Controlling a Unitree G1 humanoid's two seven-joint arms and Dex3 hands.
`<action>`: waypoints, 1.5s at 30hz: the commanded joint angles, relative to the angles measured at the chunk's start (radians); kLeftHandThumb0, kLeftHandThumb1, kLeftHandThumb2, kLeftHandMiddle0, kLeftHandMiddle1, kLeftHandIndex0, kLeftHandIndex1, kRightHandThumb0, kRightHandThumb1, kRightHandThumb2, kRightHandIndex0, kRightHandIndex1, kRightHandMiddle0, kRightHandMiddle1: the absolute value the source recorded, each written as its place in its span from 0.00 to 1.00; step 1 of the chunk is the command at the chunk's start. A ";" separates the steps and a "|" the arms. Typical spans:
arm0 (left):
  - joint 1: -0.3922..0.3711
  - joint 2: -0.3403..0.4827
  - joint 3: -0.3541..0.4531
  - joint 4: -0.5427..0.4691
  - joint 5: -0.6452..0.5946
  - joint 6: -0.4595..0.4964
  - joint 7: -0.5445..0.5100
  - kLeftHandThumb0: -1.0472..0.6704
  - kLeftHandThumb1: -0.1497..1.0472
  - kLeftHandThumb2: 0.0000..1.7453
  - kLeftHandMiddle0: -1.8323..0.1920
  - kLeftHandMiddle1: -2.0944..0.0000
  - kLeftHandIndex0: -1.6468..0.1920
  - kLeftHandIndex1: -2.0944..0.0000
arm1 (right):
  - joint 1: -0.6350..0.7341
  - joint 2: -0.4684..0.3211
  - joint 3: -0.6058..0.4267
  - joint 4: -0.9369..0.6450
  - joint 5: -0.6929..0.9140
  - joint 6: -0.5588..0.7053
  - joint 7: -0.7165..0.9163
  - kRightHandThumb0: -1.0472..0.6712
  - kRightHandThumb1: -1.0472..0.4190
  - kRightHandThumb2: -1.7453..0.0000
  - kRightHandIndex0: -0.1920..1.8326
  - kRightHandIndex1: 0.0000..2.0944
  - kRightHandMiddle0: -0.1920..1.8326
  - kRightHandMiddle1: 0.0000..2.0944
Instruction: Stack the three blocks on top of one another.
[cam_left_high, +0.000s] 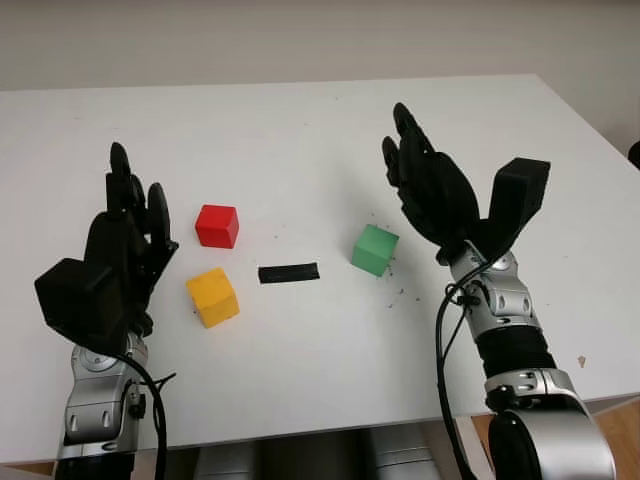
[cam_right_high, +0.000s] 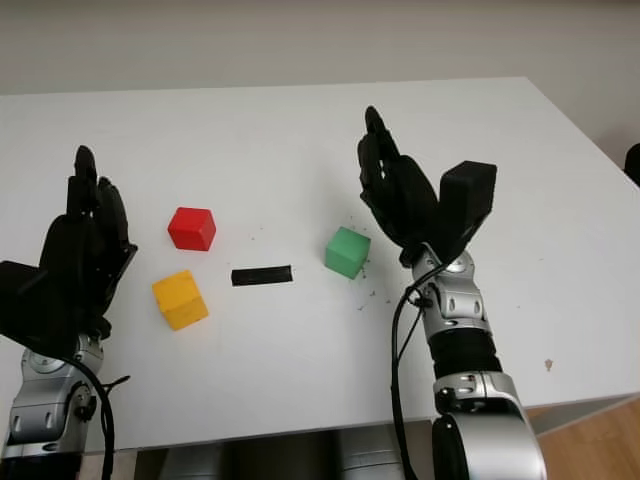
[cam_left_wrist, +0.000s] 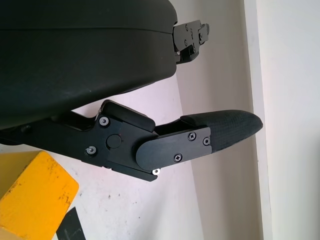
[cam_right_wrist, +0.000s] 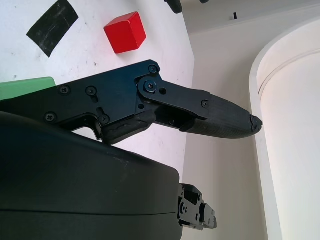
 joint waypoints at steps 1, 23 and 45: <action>0.004 0.012 0.003 -0.030 0.000 -0.004 -0.006 0.11 1.00 0.37 1.00 0.98 0.98 0.98 | 0.008 -0.011 0.005 -0.028 -0.002 0.004 0.004 0.15 0.00 0.58 0.00 0.00 0.00 0.00; -0.140 0.341 0.062 0.020 0.210 0.033 -0.037 0.20 1.00 0.12 0.74 0.93 0.78 0.89 | 0.004 -0.040 0.008 -0.069 -0.003 0.021 0.006 0.15 0.00 0.60 0.00 0.00 0.00 0.00; -0.709 0.664 -0.440 0.433 0.660 -0.051 -0.517 0.23 0.87 0.03 0.86 0.98 0.69 0.93 | 0.004 -0.066 0.008 -0.121 -0.003 0.068 -0.016 0.15 0.00 0.61 0.00 0.00 0.00 0.00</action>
